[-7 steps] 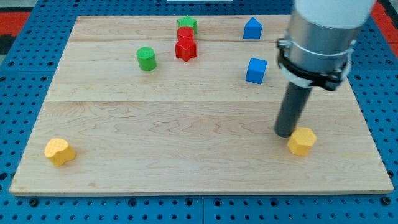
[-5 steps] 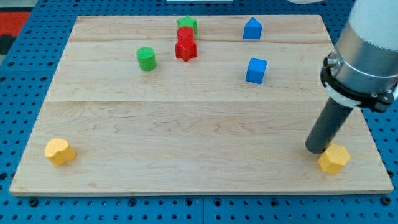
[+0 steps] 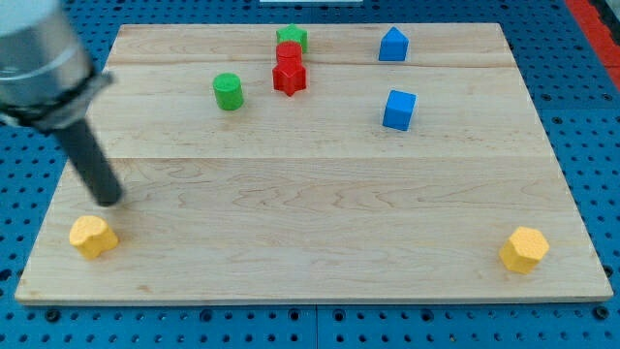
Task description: Move yellow heart to the right side of the board
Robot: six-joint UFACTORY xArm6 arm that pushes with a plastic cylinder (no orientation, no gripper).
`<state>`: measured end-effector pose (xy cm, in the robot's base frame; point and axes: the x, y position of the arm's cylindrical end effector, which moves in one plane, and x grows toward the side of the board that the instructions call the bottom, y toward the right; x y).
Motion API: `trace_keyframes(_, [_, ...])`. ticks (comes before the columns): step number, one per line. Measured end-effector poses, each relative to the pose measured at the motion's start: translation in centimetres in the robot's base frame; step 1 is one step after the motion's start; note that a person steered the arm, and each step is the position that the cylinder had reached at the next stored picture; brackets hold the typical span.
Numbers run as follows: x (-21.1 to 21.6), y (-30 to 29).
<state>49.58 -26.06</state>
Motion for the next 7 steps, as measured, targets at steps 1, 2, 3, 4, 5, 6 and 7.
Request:
trace_keyframes(1, [0.2,-3.3])
trace_keyframes(2, [4.2,-2.6])
trace_keyframes(3, [6.6,-2.0])
trace_keyframes(4, [5.7,-1.7])
trace_keyframes(5, [5.4,1.1])
trace_keyframes(6, [5.4,4.7])
trace_keyframes(7, [5.5,6.4])
